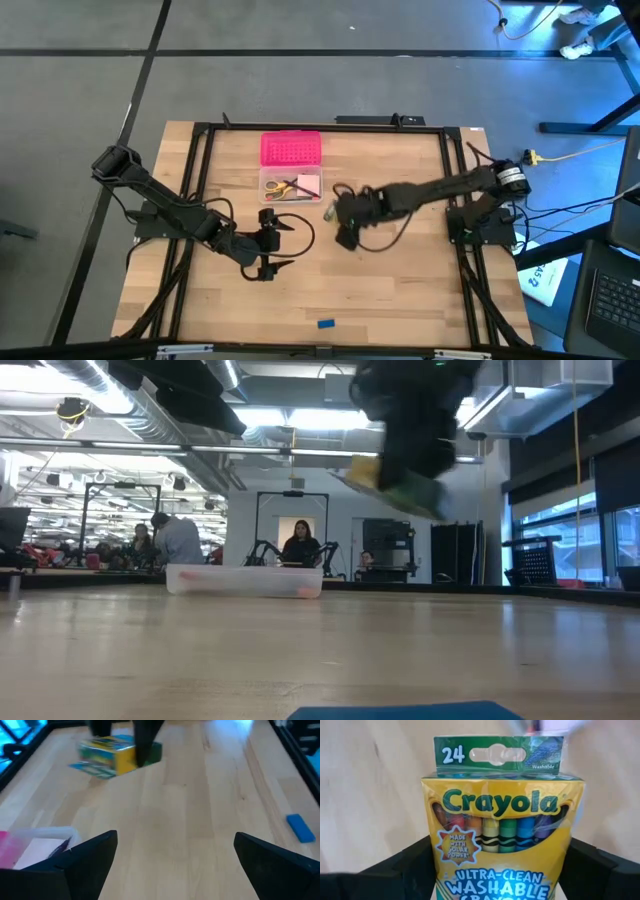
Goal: Pack school essentials
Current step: Put the yellow crayon box into the pink supply box
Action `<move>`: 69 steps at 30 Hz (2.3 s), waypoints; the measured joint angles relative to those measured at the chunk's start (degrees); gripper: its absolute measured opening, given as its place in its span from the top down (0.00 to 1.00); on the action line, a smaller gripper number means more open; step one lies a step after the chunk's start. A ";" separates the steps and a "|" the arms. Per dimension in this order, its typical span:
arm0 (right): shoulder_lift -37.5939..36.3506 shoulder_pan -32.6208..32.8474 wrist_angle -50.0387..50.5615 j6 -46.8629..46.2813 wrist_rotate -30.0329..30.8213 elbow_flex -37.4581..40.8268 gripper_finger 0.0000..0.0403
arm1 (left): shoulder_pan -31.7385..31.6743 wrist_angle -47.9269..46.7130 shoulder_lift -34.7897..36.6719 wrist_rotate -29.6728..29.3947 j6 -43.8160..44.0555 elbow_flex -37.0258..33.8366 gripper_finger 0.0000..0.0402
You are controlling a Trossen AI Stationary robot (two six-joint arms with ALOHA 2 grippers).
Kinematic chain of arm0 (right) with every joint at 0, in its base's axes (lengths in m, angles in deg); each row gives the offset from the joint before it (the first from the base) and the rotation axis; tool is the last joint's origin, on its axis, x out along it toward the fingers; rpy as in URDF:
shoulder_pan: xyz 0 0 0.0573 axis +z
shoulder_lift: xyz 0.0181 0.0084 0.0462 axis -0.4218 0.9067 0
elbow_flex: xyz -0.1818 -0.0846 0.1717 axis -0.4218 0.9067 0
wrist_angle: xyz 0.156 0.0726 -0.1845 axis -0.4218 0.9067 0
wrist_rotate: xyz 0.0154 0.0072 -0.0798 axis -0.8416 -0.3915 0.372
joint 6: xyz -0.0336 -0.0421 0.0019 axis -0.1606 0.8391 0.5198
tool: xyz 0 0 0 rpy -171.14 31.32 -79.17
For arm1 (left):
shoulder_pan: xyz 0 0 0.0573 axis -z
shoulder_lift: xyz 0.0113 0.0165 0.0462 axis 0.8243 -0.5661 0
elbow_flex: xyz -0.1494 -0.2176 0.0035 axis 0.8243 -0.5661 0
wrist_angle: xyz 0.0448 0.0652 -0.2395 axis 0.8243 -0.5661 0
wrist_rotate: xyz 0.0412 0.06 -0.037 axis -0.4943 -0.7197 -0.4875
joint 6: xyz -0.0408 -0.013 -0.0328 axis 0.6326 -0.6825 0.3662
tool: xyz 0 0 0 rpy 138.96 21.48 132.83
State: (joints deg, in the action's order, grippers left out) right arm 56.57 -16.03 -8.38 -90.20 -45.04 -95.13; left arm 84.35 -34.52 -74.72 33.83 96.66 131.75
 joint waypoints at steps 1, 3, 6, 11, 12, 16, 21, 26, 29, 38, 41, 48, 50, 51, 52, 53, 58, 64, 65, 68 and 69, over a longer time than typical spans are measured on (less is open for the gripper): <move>0.00 -1.37 -0.97 2.26 0.16 -0.56 0.18 | -0.25 -0.06 0.15 -0.54 0.90 -0.02 0.01; 0.00 -3.92 -2.73 6.52 0.18 -1.50 0.18 | -0.59 -0.11 0.76 -1.15 3.24 0.00 0.01; -0.02 -7.26 -7.21 12.58 0.18 -1.81 0.18 | -0.68 -0.37 2.18 -1.21 3.75 0.00 0.01; -0.02 -11.81 -13.04 24.64 0.02 -1.63 0.18 | -0.68 -1.67 6.16 -1.25 3.97 0.02 0.01; -0.02 -12.55 -14.78 27.07 -0.01 -1.63 0.18 | -0.68 -2.10 6.93 -1.57 4.26 0.02 0.01; 0.42 -15.14 -22.13 35.79 -2.99 -1.63 0.18 | -0.68 -4.01 9.74 -4.52 4.47 0.02 0.01; 4.73 -17.96 -30.50 43.71 -9.21 -1.63 0.18 | -0.82 -5.80 10.74 -9.43 4.80 0.07 0.01; 10.20 -20.06 -36.94 48.86 -9.50 -1.61 0.18 | -1.15 -8.63 10.72 -16.20 7.30 0.07 0.01; 13.02 -21.11 -39.66 50.51 -9.52 -1.61 0.18 | -1.75 -9.55 10.72 -17.21 7.82 0.07 0.01; 17.30 -22.83 -41.96 53.44 -12.54 -1.52 0.18 | -4.16 -10.03 10.70 -17.19 7.84 0.05 0.01; 17.68 -22.85 -41.31 53.45 -12.59 -1.57 0.18 | -4.81 -10.12 10.70 -17.12 7.86 0.02 0.01; 17.73 -22.87 -36.99 53.31 -12.54 -1.57 0.18 | -5.21 -10.10 10.70 -16.97 7.90 0.02 0.01; 17.74 -22.89 -35.47 53.26 -12.55 -1.57 0.18 | -5.19 -10.10 10.70 -16.97 7.90 0.02 0.01; 17.81 -22.90 -34.73 53.24 -12.54 -1.57 0.18 | -5.19 -10.10 10.70 -16.96 7.90 0.02 0.01; 17.84 -22.90 -34.22 53.24 -12.54 -1.57 0.18 | -5.19 -10.10 10.70 -16.97 7.90 0.02 0.01; 17.84 -22.90 -34.00 53.25 -12.53 -1.57 0.18 | -5.19 -10.10 10.70 -16.97 7.90 0.02 0.01; 17.84 -22.87 -32.89 53.37 -12.54 -1.57 0.18 | -5.19 -10.10 10.70 -16.97 7.90 0.02 0.01; 17.84 -22.87 -31.09 53.37 -12.53 -1.57 0.18 | -5.19 -10.10 10.70 -16.97 7.82 0.02 0.01; 17.84 -22.87 -31.02 53.37 -12.53 -1.57 0.18 | -5.19 -10.10 10.70 -16.96 7.82 0.01 0.01; 17.84 -22.87 -31.10 53.37 -12.54 -1.57 0.18 | -5.19 -10.12 10.70 -16.97 7.79 0.00 0.01; 17.84 -22.87 -31.15 53.37 -12.52 -1.57 0.18 | -5.19 -10.16 10.70 -16.97 7.77 0.00 0.01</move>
State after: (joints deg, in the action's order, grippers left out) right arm 74.41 -38.90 -39.53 -36.83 -57.56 -96.70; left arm 79.16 -44.68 -64.03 16.86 104.43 131.75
